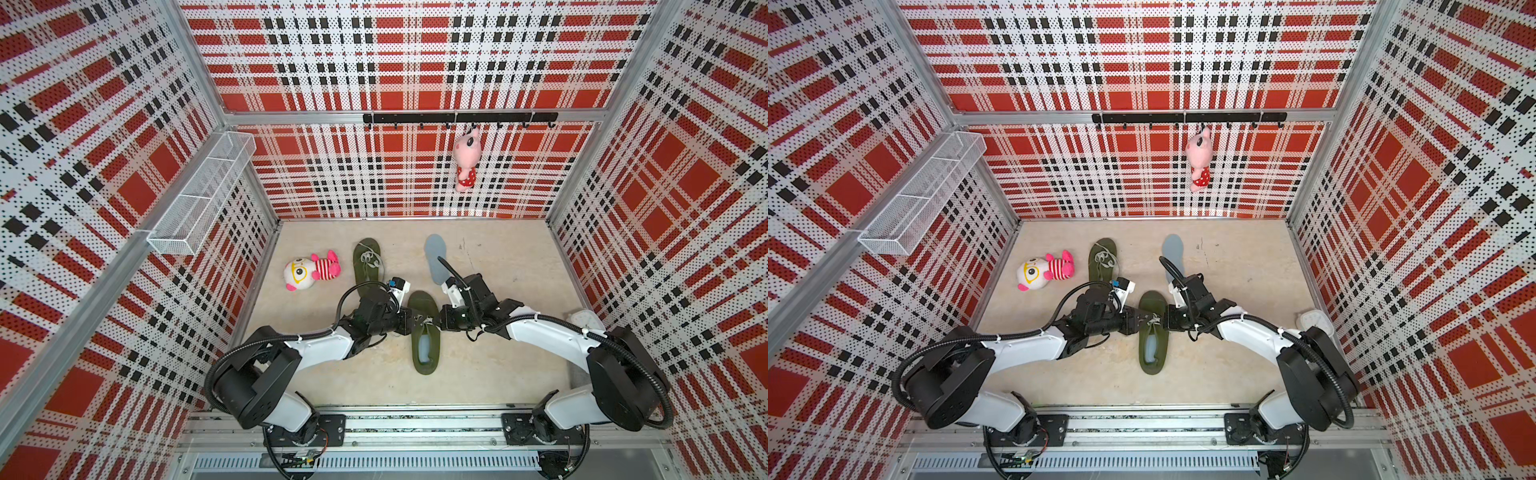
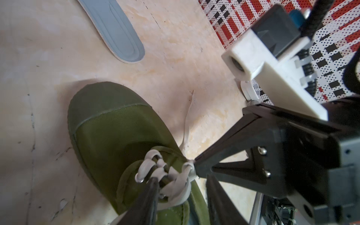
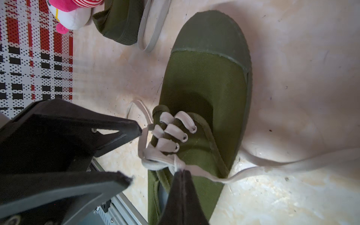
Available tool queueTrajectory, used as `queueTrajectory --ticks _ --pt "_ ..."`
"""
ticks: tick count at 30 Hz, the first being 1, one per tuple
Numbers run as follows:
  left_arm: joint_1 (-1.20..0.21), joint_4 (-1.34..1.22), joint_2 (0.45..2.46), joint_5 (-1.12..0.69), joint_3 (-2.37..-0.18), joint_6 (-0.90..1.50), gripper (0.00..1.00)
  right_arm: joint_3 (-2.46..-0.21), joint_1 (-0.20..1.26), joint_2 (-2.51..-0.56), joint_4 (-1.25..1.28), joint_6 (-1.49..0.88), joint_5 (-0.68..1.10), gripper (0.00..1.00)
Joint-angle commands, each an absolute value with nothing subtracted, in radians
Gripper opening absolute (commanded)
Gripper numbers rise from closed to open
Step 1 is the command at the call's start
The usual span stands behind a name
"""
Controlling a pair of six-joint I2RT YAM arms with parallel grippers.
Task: Remove the insole from the shoe
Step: Untie the shoelace on the shoe.
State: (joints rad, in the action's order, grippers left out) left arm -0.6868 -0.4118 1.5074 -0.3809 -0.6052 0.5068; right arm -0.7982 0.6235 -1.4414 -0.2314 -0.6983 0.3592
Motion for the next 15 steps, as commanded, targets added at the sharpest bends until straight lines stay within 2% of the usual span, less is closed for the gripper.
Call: queueTrajectory --ticks 1,15 --pt "-0.698 -0.405 1.534 -0.377 -0.65 0.46 0.42 -0.79 0.624 -1.402 -0.18 -0.715 0.361 0.0" --pt "-0.672 -0.27 1.509 -0.342 -0.711 0.319 0.43 -0.752 0.625 -1.373 -0.036 -0.731 0.412 0.0"
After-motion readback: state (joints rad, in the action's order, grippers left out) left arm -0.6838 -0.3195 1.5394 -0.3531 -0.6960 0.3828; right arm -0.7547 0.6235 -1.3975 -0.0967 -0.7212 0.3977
